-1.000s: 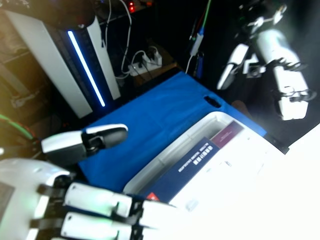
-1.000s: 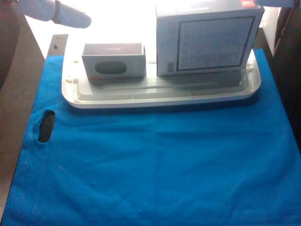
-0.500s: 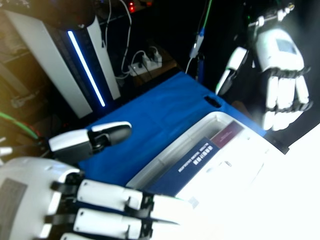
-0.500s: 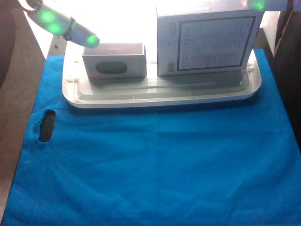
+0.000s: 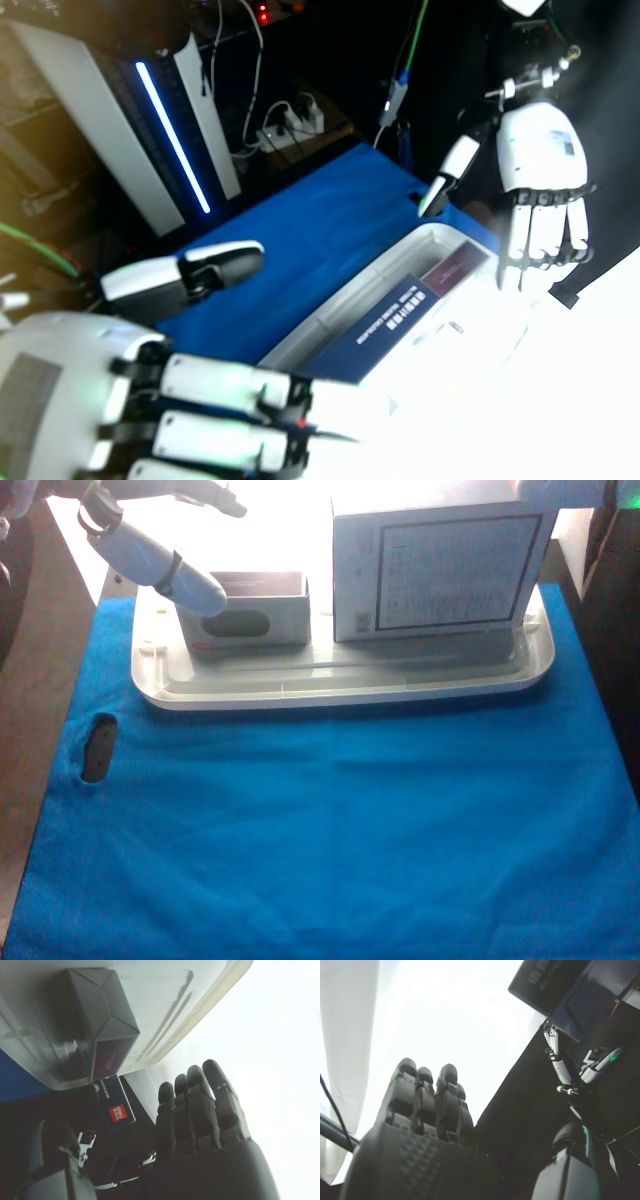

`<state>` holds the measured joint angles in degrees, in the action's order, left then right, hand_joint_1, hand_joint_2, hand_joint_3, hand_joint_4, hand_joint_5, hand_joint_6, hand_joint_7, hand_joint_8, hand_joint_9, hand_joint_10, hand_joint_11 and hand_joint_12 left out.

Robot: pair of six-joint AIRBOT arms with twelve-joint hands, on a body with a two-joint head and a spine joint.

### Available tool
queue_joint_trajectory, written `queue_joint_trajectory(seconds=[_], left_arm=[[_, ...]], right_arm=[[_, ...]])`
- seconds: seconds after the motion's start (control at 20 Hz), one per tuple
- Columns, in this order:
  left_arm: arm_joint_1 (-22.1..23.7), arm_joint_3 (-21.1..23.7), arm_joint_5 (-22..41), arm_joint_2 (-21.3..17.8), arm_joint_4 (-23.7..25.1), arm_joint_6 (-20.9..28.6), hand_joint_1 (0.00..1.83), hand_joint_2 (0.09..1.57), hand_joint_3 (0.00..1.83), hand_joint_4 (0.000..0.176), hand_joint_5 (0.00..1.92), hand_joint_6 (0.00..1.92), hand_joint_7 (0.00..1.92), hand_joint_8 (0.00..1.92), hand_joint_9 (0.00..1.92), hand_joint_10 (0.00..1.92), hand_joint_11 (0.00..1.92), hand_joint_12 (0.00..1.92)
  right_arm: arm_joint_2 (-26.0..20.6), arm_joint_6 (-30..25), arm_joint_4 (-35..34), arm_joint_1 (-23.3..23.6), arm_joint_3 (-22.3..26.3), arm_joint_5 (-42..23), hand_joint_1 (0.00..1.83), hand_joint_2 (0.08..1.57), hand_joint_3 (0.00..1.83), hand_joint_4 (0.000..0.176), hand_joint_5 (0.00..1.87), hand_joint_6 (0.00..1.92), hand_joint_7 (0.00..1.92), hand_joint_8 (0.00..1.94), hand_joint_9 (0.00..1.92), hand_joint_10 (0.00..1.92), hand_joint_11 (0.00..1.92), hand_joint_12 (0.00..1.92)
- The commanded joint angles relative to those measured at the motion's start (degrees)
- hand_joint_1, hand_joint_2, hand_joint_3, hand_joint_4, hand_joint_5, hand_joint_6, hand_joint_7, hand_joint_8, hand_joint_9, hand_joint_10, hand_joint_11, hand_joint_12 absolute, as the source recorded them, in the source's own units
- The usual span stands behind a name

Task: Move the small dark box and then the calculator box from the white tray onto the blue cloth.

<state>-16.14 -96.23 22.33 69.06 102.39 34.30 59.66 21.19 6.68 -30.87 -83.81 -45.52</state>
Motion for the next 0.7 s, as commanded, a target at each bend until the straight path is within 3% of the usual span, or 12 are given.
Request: queue_joint_trajectory(seconds=[0.0,0.15,0.2,0.45,0.5,0.55,0.65], left_arm=[[0.1,-0.46,-1.48,0.35,-1.02,0.59,0.6,0.81,0.0,0.0,0.3,0.0,0.33,0.01,0.33,0.0,0.0,0.79],[-1.7,-1.95,-1.83,1.67,-1.28,0.74,0.65,0.85,0.01,0.0,0.3,0.0,0.32,0.0,0.33,0.0,0.03,0.8],[-2.15,-2.44,-1.94,2.16,-1.38,0.77,0.62,0.81,0.0,0.0,0.31,0.0,0.33,0.0,0.3,0.0,0.05,0.74],[-3.52,-4.86,-3.02,4.6,-1.36,0.85,0.66,0.84,0.0,0.0,0.42,0.01,0.41,0.0,0.32,0.0,0.0,0.86],[-3.63,-5.17,-3.17,4.88,-1.39,0.85,0.64,0.82,0.0,0.0,0.44,0.01,0.41,0.0,0.31,0.0,0.0,0.75],[-3.77,-5.49,-3.33,5.19,-1.36,0.85,0.62,0.82,0.0,0.0,0.43,0.0,0.37,0.01,0.26,0.01,0.0,0.52],[-4.34,-6.4,-3.57,5.83,-1.99,0.87,0.65,0.85,0.0,0.0,0.52,0.01,0.43,0.01,0.29,0.01,0.0,0.42]], right_arm=[[-0.03,-0.35,-1.92,0.78,-0.06,-6.54,0.48,0.74,0.0,0.021,0.12,0.0,0.33,0.01,0.1,0.01,0.09,0.03],[-0.03,-0.35,-1.79,0.78,0.11,-6.58,0.47,0.74,0.0,0.014,0.11,0.0,0.29,0.0,0.09,0.0,0.1,0.03],[-0.03,-0.35,-1.78,0.78,0.16,-6.61,0.46,0.74,0.0,0.016,0.11,0.0,0.28,0.0,0.09,0.0,0.13,0.04],[-0.03,-0.35,-1.62,0.78,0.47,-6.78,0.45,0.75,0.0,0.023,0.11,0.0,0.27,0.0,0.09,0.0,0.13,0.03],[-0.03,-0.35,-1.54,0.78,0.5,-6.79,0.46,0.75,0.0,0.025,0.11,0.0,0.28,0.01,0.1,0.01,0.13,0.03],[-0.03,-0.35,-1.39,0.78,0.5,-6.8,0.46,0.75,0.0,0.021,0.11,0.0,0.3,0.01,0.13,0.01,0.16,0.04],[-0.04,-0.35,-1.2,0.78,0.5,-6.84,0.47,0.76,0.0,0.014,0.09,0.0,0.3,0.01,0.15,0.02,0.17,0.04]])
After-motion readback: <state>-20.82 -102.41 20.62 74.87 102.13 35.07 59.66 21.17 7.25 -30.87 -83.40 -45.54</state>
